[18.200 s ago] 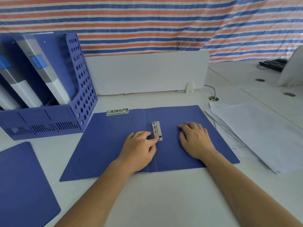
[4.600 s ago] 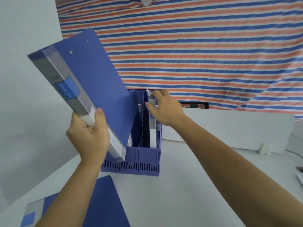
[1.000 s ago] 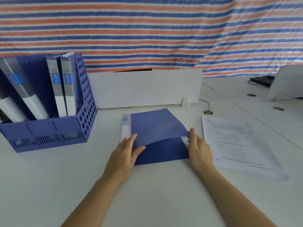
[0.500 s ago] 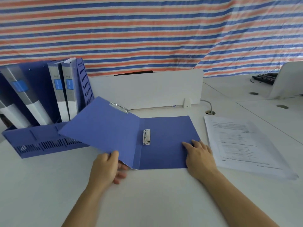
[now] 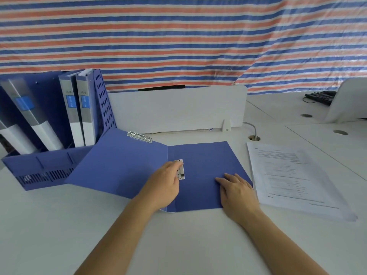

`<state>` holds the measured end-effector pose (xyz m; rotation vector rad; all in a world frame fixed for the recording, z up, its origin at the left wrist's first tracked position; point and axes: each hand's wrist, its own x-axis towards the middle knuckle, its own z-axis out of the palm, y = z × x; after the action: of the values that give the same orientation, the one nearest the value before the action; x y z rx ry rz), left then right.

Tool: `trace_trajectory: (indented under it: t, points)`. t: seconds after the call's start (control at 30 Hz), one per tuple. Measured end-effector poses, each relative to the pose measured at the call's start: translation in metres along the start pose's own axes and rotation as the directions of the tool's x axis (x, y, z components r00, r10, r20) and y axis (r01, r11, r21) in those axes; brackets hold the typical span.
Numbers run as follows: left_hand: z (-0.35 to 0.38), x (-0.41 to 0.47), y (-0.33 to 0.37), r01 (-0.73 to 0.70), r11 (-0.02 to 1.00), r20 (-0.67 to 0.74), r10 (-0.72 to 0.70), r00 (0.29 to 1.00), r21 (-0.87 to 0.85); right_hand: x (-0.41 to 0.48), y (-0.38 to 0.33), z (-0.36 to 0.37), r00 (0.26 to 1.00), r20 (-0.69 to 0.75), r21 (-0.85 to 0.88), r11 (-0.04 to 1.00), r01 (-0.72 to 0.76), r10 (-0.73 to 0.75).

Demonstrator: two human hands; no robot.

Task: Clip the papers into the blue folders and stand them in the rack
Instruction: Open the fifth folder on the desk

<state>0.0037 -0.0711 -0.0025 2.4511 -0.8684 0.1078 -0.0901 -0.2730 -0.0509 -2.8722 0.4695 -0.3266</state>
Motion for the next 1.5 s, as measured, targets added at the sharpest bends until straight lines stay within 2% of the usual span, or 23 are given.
trace_trajectory:
  t: [0.1,0.17,0.33,0.57,0.8,0.9,1.0,1.13,1.23,1.33,1.4,1.5]
  points:
    - [0.019,0.016,-0.015,0.031,0.971,0.103,-0.057,0.993,0.236,0.0,0.0,0.001,0.999,-0.043,0.008,1.0,-0.003,0.003]
    - [0.029,0.012,-0.025,0.038,0.953,0.132,-0.081,0.988,0.302,-0.002,-0.002,0.0,0.998,-0.064,0.01,1.0,-0.016,0.016]
    - [0.036,-0.018,-0.024,0.027,0.976,0.102,-0.05,0.993,0.216,-0.004,-0.005,-0.004,0.991,-0.126,0.005,0.999,-0.043,0.043]
    - [0.034,-0.051,-0.003,-0.025,0.997,0.083,0.019,0.996,0.078,-0.006,-0.008,0.001,0.997,-0.066,0.042,0.998,0.048,-0.045]
    - [0.04,-0.057,-0.005,-0.098,0.959,0.26,0.027,0.965,0.264,-0.006,-0.01,0.006,0.995,-0.073,0.035,0.997,0.071,-0.068]
    - [0.039,-0.059,-0.002,-0.11,0.938,0.295,0.008,0.955,0.328,-0.005,-0.01,0.007,0.994,-0.076,0.033,0.996,0.078,-0.075]
    - [0.035,-0.056,0.002,-0.124,0.918,0.212,0.045,0.976,0.376,-0.005,-0.009,0.007,0.994,-0.081,0.043,0.996,0.08,-0.077]
    - [0.024,-0.042,0.01,-0.143,0.939,0.01,0.147,0.989,0.314,-0.004,-0.008,0.006,0.993,-0.089,0.051,0.995,0.086,-0.081]
    - [0.022,-0.012,0.011,-0.05,0.939,-0.107,0.092,0.99,0.341,-0.004,-0.007,0.007,0.992,-0.095,0.049,0.994,0.093,-0.088]
    - [0.026,0.024,0.011,0.027,0.959,-0.211,0.034,0.977,0.282,-0.003,-0.006,0.007,0.99,-0.107,0.054,0.993,0.102,-0.096]
    - [0.031,0.043,0.006,0.082,0.955,-0.196,-0.026,0.98,0.284,-0.003,-0.004,0.006,0.989,-0.111,0.061,0.993,0.103,-0.095]
    - [0.041,0.057,-0.005,0.153,0.925,-0.041,-0.148,0.988,0.349,-0.002,-0.004,0.005,0.989,-0.118,0.073,0.992,0.103,-0.094]
